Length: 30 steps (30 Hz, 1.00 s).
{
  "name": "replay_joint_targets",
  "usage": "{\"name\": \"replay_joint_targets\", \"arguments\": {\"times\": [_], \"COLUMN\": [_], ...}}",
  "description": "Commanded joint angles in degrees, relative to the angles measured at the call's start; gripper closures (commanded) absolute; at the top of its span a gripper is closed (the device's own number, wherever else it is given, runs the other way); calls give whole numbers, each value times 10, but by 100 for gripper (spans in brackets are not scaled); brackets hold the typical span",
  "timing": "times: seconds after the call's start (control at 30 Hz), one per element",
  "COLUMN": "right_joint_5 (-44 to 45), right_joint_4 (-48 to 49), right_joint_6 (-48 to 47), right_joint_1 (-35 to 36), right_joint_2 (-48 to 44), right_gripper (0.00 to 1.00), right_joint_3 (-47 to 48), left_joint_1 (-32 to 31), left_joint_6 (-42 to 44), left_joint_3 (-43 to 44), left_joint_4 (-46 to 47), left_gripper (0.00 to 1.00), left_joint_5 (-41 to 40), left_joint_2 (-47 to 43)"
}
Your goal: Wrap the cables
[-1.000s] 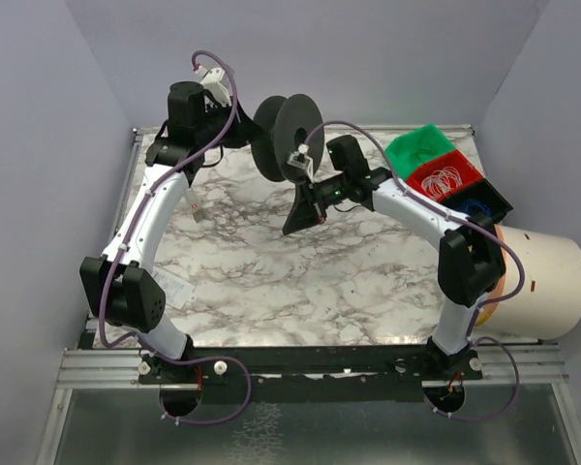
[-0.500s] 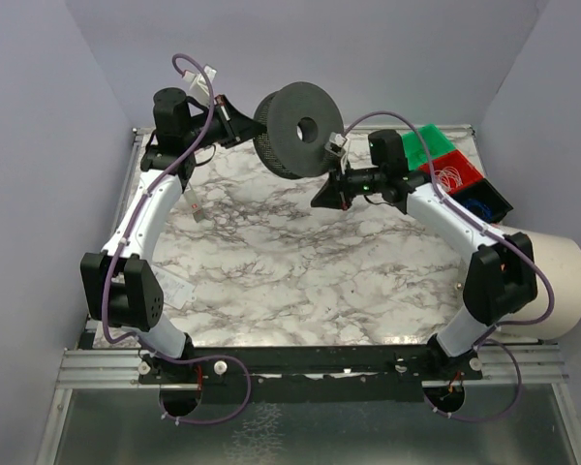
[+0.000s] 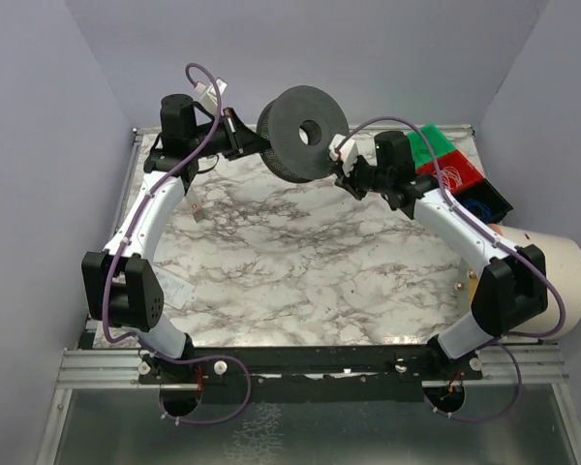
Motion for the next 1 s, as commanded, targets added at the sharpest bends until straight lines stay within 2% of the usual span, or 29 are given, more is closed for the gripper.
{"name": "replay_joint_targets", "arguments": {"times": [0.0, 0.2, 0.33, 0.43, 0.57, 0.7, 0.83, 0.87, 0.97], "right_joint_5": [3, -137, -286, -399, -494, -524, -491, -474, -404], "right_joint_4": [-50, -108, -122, -138, -199, -394, -657, -693, -697], "right_joint_6": [-59, -13, 43, 74, 84, -15, -211, -225, -240], "right_joint_1": [-29, -68, -111, -134, -146, -146, -146, -146, -146], "right_joint_2": [-27, -9, 9, 22, 51, 111, 202, 215, 210], "right_gripper": [100, 100, 100, 100, 100, 100, 100, 100, 100], "right_joint_3": [22, 57, 71, 91, 141, 245, 374, 395, 385], "left_joint_1": [4, 5, 4, 1, -7, -23, -45, -50, -64], "left_joint_6": [93, 105, 38, 42, 190, 360, 500, 532, 608], "left_joint_3": [7, -19, -62, -66, -23, 10, 18, 17, 12], "left_joint_4": [-66, -19, 105, 126, -12, -144, -227, -241, -275], "left_gripper": [100, 100, 100, 100, 100, 100, 100, 100, 100], "left_joint_5": [41, 92, 128, 131, 110, 64, 9, -6, -48], "left_joint_2": [-6, -14, -33, -42, -42, -48, -63, -67, -75]}}
